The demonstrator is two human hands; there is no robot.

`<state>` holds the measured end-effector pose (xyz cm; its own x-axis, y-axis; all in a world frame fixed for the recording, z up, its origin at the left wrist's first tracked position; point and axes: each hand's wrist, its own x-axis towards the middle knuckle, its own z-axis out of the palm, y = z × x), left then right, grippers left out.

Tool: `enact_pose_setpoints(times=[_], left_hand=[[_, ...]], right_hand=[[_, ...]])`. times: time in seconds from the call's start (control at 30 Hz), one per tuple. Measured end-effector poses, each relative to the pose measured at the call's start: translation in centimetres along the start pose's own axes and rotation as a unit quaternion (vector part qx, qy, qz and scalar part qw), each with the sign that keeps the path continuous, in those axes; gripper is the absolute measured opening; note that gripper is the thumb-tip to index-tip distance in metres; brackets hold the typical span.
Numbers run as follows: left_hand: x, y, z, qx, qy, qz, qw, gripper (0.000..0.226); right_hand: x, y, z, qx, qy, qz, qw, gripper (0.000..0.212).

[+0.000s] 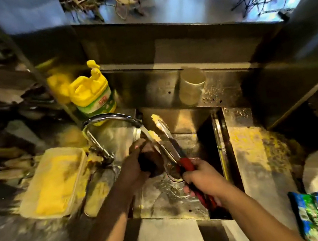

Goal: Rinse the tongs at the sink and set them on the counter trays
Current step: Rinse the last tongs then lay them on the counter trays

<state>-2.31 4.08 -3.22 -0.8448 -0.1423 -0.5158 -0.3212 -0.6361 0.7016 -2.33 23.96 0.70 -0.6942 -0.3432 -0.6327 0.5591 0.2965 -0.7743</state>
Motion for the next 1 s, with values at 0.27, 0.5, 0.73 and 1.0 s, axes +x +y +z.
enact_pose_setpoints(times=[0.27, 0.5, 0.73, 1.0], left_hand=[[5.4, 2.6, 0.3, 0.101, 0.155, -0.037, 0.982, 0.018], [4.8, -0.3, 2.9, 0.139, 0.070, -0.082, 0.984, 0.016], [5.3, -0.6, 2.7, 0.102, 0.105, -0.093, 0.985, 0.024], [5.4, -0.9, 3.3, 0.105, 0.116, -0.082, 0.984, 0.017]], right_hand=[[-0.8, -0.5, 3.9, -0.058, -0.031, -0.006, 0.998, 0.023], [-1.2, -1.4, 2.9, -0.091, 0.018, -0.008, 0.996, 0.020], [-1.6, -1.3, 2.1, -0.107, 0.014, 0.008, 0.994, 0.021], [-1.6, -1.5, 1.8, -0.103, 0.024, 0.021, 0.994, 0.023]])
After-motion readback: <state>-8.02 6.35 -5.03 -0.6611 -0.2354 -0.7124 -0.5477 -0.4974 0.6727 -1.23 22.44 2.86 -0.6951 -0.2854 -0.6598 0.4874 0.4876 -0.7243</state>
